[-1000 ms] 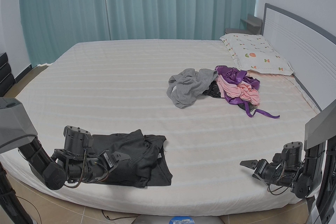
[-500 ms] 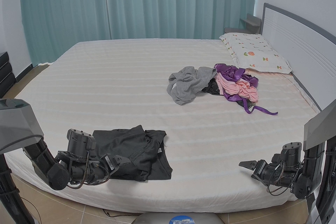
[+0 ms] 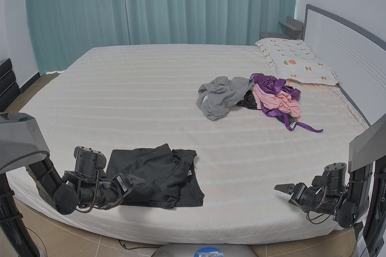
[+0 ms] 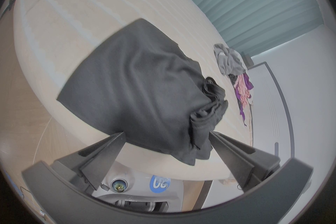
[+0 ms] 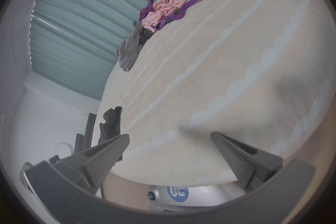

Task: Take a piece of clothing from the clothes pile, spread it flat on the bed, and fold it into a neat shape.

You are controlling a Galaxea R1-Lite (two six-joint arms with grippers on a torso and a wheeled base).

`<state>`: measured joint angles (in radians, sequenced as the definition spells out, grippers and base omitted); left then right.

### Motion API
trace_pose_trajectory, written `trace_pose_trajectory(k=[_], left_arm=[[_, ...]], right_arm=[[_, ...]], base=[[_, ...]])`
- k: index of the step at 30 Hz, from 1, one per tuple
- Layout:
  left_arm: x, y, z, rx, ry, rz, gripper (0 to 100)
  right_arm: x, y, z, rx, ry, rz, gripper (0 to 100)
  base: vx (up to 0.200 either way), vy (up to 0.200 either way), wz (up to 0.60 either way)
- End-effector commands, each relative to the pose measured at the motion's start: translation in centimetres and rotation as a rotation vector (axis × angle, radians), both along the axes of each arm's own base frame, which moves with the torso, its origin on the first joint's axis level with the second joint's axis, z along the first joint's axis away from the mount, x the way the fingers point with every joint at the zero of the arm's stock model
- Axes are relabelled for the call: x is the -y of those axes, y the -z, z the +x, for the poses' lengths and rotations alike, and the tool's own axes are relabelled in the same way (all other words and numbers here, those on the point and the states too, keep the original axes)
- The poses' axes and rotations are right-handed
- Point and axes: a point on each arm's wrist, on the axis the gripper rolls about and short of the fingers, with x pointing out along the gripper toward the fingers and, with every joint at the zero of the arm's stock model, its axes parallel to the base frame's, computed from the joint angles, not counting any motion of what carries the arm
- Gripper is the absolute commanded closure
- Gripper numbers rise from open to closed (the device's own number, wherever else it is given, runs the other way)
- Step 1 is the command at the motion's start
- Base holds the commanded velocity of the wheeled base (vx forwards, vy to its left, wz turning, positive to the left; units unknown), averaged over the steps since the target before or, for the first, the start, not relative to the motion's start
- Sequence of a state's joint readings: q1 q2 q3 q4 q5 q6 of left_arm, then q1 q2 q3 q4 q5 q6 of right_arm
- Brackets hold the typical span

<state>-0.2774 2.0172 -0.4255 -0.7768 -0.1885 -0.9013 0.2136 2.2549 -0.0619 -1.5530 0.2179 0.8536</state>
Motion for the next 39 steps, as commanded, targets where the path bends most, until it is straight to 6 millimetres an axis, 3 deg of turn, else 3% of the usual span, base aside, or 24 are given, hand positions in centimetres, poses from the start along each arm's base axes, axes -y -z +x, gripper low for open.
trace_pose_trajectory(k=[1, 10, 14, 20, 29, 33, 39], left_arm=[[-0.4, 0.1, 0.3, -0.004, -0.008, -0.01, 0], [-0.7, -0.5, 0.4, -0.012, -0.024, -0.08, 0], [-0.9, -0.4, 0.5, -0.014, -0.032, -0.082, 0], [-0.8, -0.5, 0.5, -0.02, -0.052, -0.102, 0], [-0.8, -0.3, 0.5, -0.033, -0.042, -0.11, 0], [-0.7, -0.1, 0.6, -0.035, -0.039, -0.105, 0], [-0.6, 0.1, 0.6, -0.041, -0.033, -0.101, 0]], right_arm=[[-0.1, -0.1, 0.1, 0.017, -0.002, 0.003, 0], [-0.3, -0.4, 0.1, 0.03, -0.011, 0.002, 0], [-0.5, -2.5, -0.1, 0.111, -0.015, 0.02, 0], [-1.6, -2.8, 0.3, 0.144, -0.058, 0.025, 0], [-8.2, -1.5, 3.2, 0.197, -0.204, -0.139, 0], [-9.7, -1.3, 3.7, 0.199, -0.224, -0.264, 0], [-9.7, -1.1, 3.7, 0.215, -0.219, -0.344, 0]], base=[[0.0, 0.2, 0.0], [0.0, 0.2, 0.0], [0.0, 0.2, 0.0], [0.0, 0.2, 0.0], [0.0, 0.2, 0.0], [0.0, 0.2, 0.0], [0.0, 0.067, 0.0]])
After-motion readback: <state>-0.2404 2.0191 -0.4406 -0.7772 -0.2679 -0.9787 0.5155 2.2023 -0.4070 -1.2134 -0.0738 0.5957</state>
